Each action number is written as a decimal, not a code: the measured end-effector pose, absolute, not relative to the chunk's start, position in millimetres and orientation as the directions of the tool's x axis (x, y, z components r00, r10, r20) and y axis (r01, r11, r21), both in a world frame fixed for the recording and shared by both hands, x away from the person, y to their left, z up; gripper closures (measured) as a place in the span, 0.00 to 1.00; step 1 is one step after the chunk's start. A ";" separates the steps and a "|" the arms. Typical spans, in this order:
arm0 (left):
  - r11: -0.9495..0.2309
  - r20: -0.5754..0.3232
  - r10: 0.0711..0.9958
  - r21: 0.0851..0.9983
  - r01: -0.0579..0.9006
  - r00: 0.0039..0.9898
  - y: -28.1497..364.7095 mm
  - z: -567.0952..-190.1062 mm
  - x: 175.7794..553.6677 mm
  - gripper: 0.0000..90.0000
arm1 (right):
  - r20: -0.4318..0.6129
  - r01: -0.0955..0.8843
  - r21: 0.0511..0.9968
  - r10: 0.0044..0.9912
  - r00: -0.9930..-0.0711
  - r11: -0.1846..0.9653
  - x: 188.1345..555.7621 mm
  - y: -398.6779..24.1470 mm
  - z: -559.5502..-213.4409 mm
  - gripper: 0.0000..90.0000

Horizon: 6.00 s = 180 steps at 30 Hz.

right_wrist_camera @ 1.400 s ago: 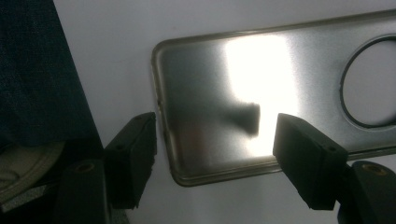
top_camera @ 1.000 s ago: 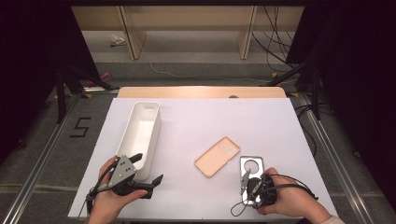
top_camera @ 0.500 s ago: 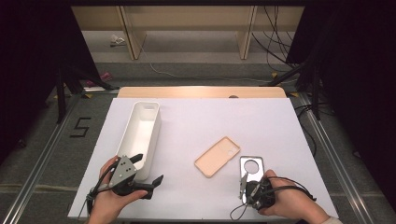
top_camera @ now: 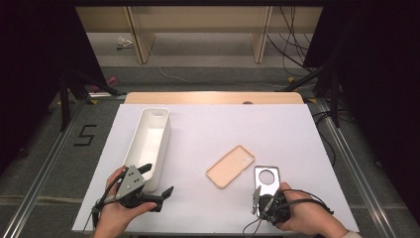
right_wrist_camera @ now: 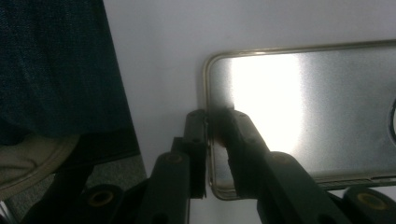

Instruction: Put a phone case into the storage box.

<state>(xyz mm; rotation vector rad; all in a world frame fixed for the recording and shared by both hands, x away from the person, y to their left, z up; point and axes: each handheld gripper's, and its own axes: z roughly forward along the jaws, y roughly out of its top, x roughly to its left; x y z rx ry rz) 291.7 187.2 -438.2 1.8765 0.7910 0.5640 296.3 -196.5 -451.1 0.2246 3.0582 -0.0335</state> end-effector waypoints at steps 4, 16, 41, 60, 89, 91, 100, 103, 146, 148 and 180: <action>-0.303 0.038 0.731 0.912 0.275 0.681 187.0 -438.5 291.6 0.03 | -0.070 0.140 -0.011 0.138 -0.988 0.990 295.8 -196.2 -451.2 0.93; -0.304 0.037 0.731 0.912 0.276 0.682 186.8 -438.6 291.5 0.03 | -0.054 0.136 -0.014 0.135 -0.989 0.991 296.5 -196.1 -450.9 0.98; -0.298 0.032 0.729 0.914 0.275 0.684 187.5 -438.0 291.4 0.04 | -0.070 0.169 0.112 0.178 -0.982 0.979 300.9 -210.4 -433.0 0.99; -0.290 0.023 0.731 0.915 0.280 0.682 187.1 -438.8 291.8 0.05 | -0.168 0.208 0.318 0.271 -0.948 0.925 307.5 -212.5 -414.7 0.99; -0.240 -0.062 0.736 0.907 0.345 0.674 144.3 -401.3 327.2 0.16 | -0.284 0.105 0.576 0.319 -0.904 0.811 331.8 -165.9 -401.6 0.98; -0.246 -0.066 0.728 0.904 0.350 0.682 135.2 -393.2 335.7 0.17 | -0.286 0.098 0.572 0.310 -0.907 0.815 332.7 -161.7 -401.9 0.98; -0.307 -0.070 0.706 0.867 0.393 0.705 90.2 -365.5 380.2 0.21 | -0.293 0.083 0.573 0.298 -0.908 0.815 332.2 -151.0 -400.8 0.99; -0.336 -0.062 0.704 0.849 0.409 0.708 76.9 -362.4 393.3 0.26 | -0.291 0.085 0.577 0.302 -0.908 0.812 332.3 -150.0 -400.5 0.99; -0.251 -0.320 0.735 0.691 0.678 0.598 11.0 -370.6 457.6 0.84 | -0.308 0.048 0.525 0.243 -0.920 0.850 328.7 -136.3 -405.6 0.99; -0.239 -0.324 0.731 0.703 0.670 0.600 8.7 -367.8 455.0 0.87 | -0.317 0.044 0.510 0.236 -0.919 0.859 329.5 -136.7 -406.9 0.99; -0.215 -0.183 0.679 0.876 0.431 0.710 47.6 -340.9 443.0 0.91 | -0.203 0.204 0.764 0.528 -0.824 0.612 345.7 -180.2 -403.6 0.25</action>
